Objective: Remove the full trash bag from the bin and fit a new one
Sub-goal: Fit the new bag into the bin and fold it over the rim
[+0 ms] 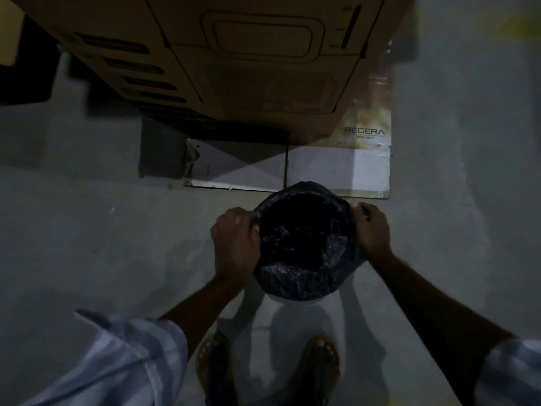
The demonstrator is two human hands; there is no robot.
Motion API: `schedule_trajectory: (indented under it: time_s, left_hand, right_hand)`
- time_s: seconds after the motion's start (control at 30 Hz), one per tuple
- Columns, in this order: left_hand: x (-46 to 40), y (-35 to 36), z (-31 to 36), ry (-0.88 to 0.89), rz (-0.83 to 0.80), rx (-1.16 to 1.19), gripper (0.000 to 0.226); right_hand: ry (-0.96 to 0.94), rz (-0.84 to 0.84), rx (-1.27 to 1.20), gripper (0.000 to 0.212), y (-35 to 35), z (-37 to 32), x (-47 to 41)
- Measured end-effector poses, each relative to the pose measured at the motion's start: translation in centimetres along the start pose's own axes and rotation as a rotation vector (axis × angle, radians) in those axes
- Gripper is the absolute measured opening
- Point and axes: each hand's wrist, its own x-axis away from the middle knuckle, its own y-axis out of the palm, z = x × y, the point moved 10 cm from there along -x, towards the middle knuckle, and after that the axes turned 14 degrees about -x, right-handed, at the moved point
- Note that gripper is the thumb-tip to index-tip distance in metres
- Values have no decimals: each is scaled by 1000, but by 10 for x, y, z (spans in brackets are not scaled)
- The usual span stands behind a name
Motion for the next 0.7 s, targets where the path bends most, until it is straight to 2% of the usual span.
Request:
schedule_trajectory:
  time_s: [0.07,0.1,0.13,0.17,0.23,0.27,0.33,0.37,0.43,0.53,0.63,0.7]
  left_hand:
    - [16,1,47,300,7,72,25]
    - [25,10,65,399,-46,105,28]
    - [29,21,78,450,-128,131,31]
    - [30,34,88,465,-207,149,33]
    - [23,61,104,465,-358,120,32]
    - [18,77,108,473,-431,3,33]
    - [9,109,102,501,-529,-381,44]
    - [8,123,93,509,-585,-548,53]
    - [12,141,77,540,-646,-819,77]
    - [23,148,68,665,-669,-1092,102]
    - [24,131,67,717,-612,-1175,105]
    - [28,119,64,732,-628,-1185,104]
  right_hand:
    - [-401,74,118,33,-8,-45,39]
    - [-576,17,95,24,2,-70,64]
    - [-647,-69,21,20,17,-84,82]
    - [-631,-161,-50,18,36,-89,93]
    - [-440,-301,-138,22,76,-81,94]
    - [-303,-335,-141,25,96,-67,86]
    - [-67,-389,-89,29,130,-33,63]
    - [-11,-429,-8,31,144,-17,51]
    - [-40,-549,259,33,165,5,39]
    - [-214,-692,594,53,175,21,38]
    - [-301,-763,654,71,165,21,42]
    - [-388,-746,623,69,150,13,45]
